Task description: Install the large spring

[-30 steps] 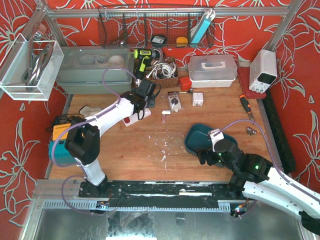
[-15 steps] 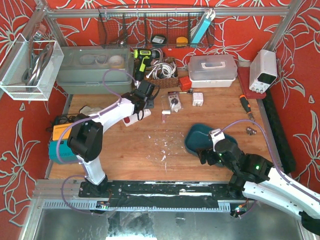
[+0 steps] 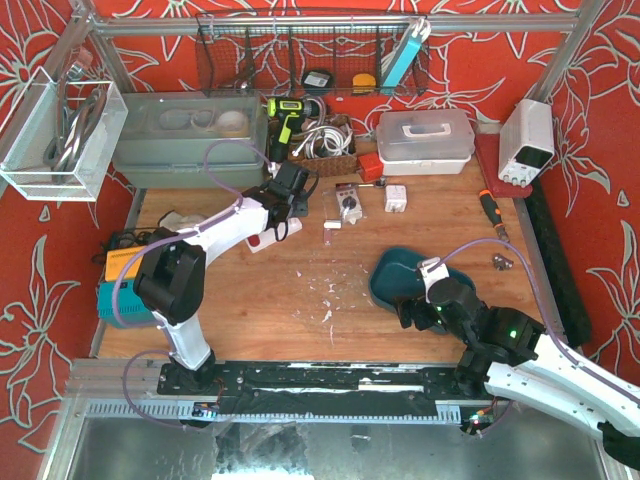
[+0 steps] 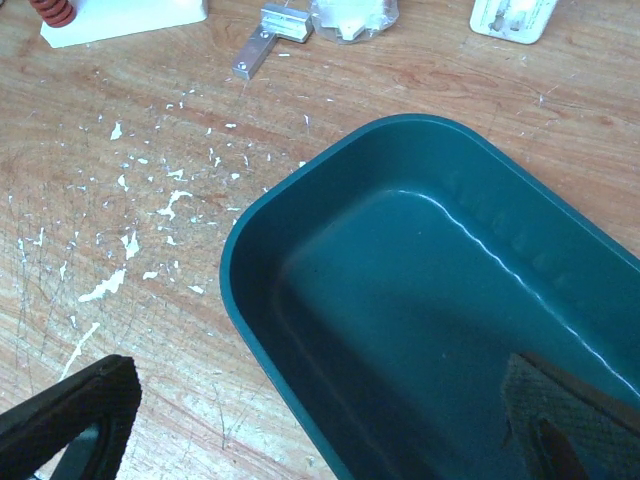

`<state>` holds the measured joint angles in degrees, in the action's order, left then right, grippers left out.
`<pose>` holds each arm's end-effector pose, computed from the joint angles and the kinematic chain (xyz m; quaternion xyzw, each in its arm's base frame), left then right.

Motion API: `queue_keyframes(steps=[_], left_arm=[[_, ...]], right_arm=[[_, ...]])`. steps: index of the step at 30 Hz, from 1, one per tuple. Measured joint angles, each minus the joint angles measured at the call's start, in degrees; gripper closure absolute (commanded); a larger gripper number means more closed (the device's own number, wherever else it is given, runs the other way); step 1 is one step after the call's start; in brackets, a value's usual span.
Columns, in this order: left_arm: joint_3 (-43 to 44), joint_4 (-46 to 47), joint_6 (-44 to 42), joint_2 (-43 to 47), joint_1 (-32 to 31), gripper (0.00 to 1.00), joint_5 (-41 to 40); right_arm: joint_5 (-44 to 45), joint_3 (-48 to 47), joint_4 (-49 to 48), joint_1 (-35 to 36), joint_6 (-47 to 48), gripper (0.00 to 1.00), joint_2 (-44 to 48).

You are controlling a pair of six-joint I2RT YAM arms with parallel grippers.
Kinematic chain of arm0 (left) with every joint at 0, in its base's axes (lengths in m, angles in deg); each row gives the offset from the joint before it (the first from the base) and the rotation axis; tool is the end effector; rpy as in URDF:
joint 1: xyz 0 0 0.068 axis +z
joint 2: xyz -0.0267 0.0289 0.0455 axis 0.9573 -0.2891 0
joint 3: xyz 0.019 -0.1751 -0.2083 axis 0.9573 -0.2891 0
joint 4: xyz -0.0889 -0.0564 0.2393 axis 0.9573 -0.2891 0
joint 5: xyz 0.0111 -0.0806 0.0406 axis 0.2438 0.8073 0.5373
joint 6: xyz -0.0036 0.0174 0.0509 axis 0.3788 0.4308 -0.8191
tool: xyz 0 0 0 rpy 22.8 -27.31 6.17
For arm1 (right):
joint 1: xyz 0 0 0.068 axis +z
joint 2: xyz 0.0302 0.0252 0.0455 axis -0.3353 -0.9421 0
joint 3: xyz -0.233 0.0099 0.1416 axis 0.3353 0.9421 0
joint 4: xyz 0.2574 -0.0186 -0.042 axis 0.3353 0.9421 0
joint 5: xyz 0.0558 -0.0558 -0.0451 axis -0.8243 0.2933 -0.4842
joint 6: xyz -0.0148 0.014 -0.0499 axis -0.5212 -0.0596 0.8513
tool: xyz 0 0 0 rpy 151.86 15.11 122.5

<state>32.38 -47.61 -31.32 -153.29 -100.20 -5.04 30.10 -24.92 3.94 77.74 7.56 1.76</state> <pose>0.3546 -0.1679 0.2405 -0.0537 0.9152 -0.0294 0.3982 0.0715 0.0956 0.2554 -0.1549 0.8791 0.2059 0.4011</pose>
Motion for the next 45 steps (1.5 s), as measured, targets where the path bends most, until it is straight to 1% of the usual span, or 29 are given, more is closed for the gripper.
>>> queue_keyframes(steps=[11,13,17,19,22,25,28,31,36,39,40,41,42,43,44,45], left_arm=[[-0.5,-1.5,0.4,0.3,0.0,0.92,0.6],[-0.7,-1.6,0.5,0.3,0.0,0.9,0.7],[-1.9,-1.5,0.6,0.3,0.0,0.83,0.9],[-2.8,-1.2,0.6,0.3,0.0,0.76,1.0],[-3.4,-1.1,0.5,0.0,0.0,0.7,1.0],[-3.3,-0.5,0.5,-0.9,0.0,0.57,1.0],[-2.7,-0.5,0.6,-1.9,0.0,0.5,0.9],[-1.8,-0.5,0.7,-2.1,0.1,0.41,0.9],[-1.6,-0.5,1.5,-0.1,0.1,0.32,1.2],[-2.7,-0.5,1.7,4.5,0.1,0.24,1.6],[-4.7,-0.2,1.9,11.7,0.1,0.18,1.7],[-4.7,-0.2,1.9,11.9,0.1,0.16,1.7],[-5.9,2.0,1.5,14.3,0.1,0.13,2.0],[-8.9,4.4,1.1,17.4,0.1,0.06,2.5],[-12.1,5.5,0.6,21.4,0.1,0.01,3.0],[-14.7,6.3,0.0,24.8,0.1,0.0,3.2]], right_arm=[[0.4,0.0,0.0,0.0,0.0,0.01,-0.1],[0.4,0.0,0.0,0.0,0.0,0.01,-0.3],[0.4,0.0,0.0,0.0,0.0,0.01,-0.6],[0.4,0.0,0.0,0.0,0.0,0.01,-0.6],[0.4,0.0,0.0,0.0,0.0,0.01,-0.5],[0.4,0.0,0.0,0.0,0.0,0.01,-0.5],[0.4,0.0,0.0,0.0,-0.1,0.01,-0.5],[0.6,0.0,0.0,0.0,-0.2,0.01,-0.5],[2.3,-0.4,-0.2,0.0,-0.2,0.01,-1.2],[4.1,-2.6,-1.0,0.0,0.4,0.01,-3.9],[6.3,-5.0,-3.3,0.0,0.9,0.01,-6.9],[6.3,-5.0,-3.3,0.0,0.9,0.01,-7.0],[7.8,-5.2,-4.2,0.0,1.4,0.01,-8.8],[9.6,-5.6,-5.3,0.0,2.1,0.01,-10.3],[11.5,-5.7,-7.2,0.0,2.8,0.01,-12.2],[13.1,-5.7,-8.7,0.0,3.7,0.01,-13.5]])
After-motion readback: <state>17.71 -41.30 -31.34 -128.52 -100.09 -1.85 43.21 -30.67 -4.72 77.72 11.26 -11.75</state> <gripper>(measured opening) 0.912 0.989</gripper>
